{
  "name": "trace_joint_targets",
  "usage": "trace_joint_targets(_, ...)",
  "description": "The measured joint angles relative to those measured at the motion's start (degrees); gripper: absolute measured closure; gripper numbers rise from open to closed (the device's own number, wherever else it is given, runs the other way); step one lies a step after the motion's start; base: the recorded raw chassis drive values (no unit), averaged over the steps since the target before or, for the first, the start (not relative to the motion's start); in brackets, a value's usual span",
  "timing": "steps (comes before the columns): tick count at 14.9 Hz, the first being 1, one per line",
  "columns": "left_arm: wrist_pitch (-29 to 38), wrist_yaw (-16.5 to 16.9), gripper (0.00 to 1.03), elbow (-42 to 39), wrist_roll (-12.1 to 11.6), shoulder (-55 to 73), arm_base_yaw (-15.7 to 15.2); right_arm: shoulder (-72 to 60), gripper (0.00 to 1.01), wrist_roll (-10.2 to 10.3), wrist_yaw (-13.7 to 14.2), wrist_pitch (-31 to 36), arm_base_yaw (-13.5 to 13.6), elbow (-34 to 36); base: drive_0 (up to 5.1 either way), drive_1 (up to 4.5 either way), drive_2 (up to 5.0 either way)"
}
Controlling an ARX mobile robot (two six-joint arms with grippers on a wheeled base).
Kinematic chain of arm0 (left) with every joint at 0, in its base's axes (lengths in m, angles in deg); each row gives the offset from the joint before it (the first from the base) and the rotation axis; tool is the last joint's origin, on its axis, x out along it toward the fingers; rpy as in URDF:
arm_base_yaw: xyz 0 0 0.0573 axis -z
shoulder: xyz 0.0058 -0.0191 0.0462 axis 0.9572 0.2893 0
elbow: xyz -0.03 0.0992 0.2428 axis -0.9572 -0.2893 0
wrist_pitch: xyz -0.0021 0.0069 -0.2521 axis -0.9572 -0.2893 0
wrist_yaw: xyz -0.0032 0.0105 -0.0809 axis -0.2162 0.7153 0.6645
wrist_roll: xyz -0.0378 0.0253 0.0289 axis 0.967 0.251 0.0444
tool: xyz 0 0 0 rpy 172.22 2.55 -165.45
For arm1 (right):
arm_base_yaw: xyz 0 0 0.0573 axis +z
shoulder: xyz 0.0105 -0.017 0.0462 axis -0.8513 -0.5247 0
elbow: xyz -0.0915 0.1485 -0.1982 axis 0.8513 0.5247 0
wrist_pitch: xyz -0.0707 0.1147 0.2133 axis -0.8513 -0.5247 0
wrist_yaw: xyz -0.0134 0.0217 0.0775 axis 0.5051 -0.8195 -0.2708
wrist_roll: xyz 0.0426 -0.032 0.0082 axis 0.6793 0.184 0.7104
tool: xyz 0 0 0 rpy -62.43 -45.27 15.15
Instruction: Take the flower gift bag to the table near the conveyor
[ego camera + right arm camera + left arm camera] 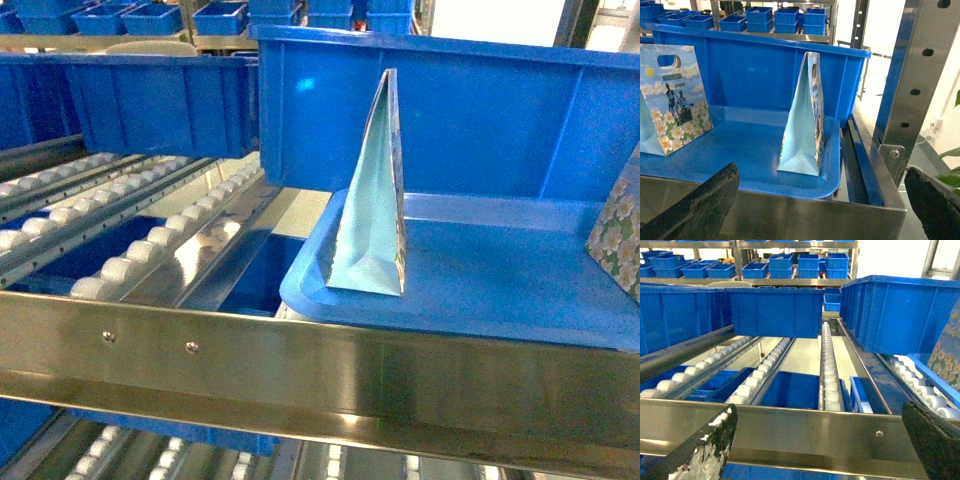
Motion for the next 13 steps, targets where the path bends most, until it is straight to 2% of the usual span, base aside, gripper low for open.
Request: trace_joint_targets(13, 0.02, 0.00, 0.05, 0.00, 0.00, 0.00, 0.00, 0.00, 0.03, 0.00, -0.02, 0.00, 0.00, 0.00, 0.0, 0.00, 0.0)
